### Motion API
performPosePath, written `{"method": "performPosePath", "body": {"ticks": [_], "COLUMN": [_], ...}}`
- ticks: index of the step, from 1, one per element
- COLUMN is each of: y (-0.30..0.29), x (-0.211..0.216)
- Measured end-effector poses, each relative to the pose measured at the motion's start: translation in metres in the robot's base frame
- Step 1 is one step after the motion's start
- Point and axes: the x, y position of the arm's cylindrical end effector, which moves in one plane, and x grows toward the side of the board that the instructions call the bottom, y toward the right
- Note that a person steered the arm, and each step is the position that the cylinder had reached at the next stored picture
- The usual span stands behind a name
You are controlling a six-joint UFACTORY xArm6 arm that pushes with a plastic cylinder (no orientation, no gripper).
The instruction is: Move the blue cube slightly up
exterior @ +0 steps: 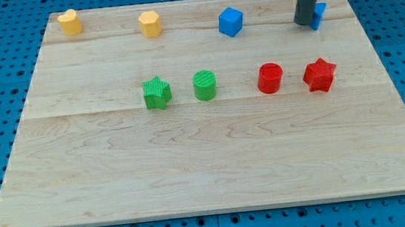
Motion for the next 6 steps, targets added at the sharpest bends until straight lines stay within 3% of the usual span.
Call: {"method": "performPosePath", "body": {"ticks": [1,2,3,4,6], "y": [-0.022,-0.094,-0.138,-0.138,-0.282], "x": [0.008,0.023,-0.002,-0.013,-0.009]}}
